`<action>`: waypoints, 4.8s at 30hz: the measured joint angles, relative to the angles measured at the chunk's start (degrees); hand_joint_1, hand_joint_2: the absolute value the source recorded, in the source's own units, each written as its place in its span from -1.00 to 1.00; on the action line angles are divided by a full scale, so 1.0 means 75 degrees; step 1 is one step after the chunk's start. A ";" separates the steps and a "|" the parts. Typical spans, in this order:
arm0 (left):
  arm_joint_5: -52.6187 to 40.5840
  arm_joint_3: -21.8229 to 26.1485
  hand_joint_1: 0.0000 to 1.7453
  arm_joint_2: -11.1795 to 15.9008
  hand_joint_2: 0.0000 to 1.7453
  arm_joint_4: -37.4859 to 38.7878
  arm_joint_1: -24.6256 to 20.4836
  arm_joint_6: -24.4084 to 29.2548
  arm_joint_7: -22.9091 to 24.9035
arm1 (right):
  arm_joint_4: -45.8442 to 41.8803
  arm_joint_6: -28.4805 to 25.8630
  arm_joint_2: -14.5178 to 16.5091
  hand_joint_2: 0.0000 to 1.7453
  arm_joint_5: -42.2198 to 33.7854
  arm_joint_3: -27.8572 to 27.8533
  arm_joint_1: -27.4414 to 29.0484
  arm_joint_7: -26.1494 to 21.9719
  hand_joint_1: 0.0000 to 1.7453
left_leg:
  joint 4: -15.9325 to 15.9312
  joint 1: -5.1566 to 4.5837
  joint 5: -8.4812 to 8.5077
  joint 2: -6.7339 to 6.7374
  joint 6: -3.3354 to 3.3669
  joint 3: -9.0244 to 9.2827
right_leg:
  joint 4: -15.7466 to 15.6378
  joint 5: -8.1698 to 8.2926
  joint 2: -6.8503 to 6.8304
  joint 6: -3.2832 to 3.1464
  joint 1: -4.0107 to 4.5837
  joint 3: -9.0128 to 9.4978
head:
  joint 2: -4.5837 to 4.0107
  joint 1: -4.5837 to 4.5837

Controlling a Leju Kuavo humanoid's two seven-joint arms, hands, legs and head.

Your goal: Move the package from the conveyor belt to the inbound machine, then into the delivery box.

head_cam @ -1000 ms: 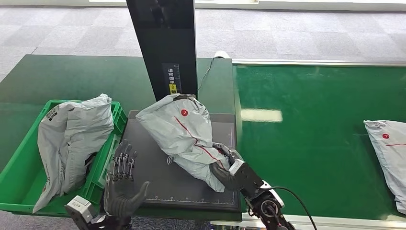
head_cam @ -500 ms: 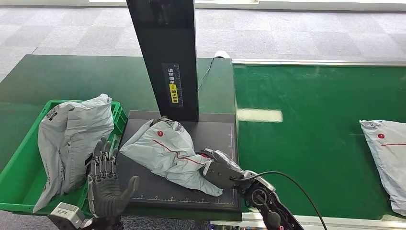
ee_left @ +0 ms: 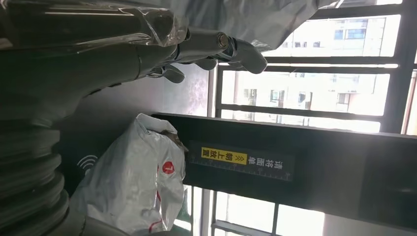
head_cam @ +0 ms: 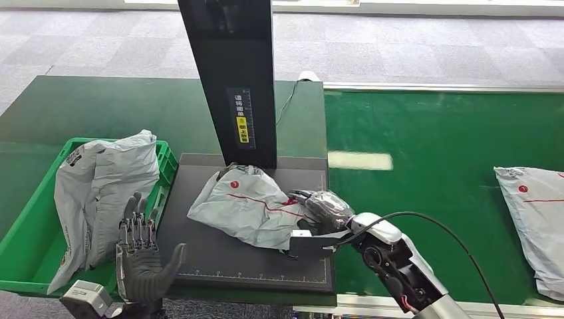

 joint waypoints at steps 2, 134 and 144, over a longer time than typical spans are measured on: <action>-0.0153 -0.0007 -1.00 0.0004 1.00 0.0017 -0.0004 -0.0142 0.0078 | 0.0039 -0.0572 -0.0086 1.00 -0.0038 0.0095 -0.0005 -0.0586 -1.00 | 0.0000 0.0000 0.0000 0.0000 0.0000 0.0000 | 0.0000 0.0000 0.0000 0.0000 0.0000 -0.0002 | 0.0000 0.0001; -0.6538 -0.3400 1.00 0.0324 1.00 0.7569 -0.6754 -0.0002 0.3145 | -0.1912 -0.1696 0.1793 1.00 -0.4324 -0.3595 0.3159 -0.2574 -1.00 | 0.0003 -0.0011 0.0026 -0.0036 0.0021 -0.0006 | 0.0002 0.0011 -0.0049 0.0010 -0.0010 0.0008 | 0.0000 -0.0001; -0.6564 -0.2690 1.00 0.0966 1.00 0.4897 -0.5498 0.2585 0.2832 | -0.2539 -0.1829 0.1787 1.00 -0.4568 -0.3896 0.3628 -0.2618 -1.00 | 0.0002 -0.0011 0.0026 -0.0034 0.0021 -0.0035 | 0.0002 0.0009 -0.0048 0.0010 -0.0010 -0.0021 | 0.0000 0.0000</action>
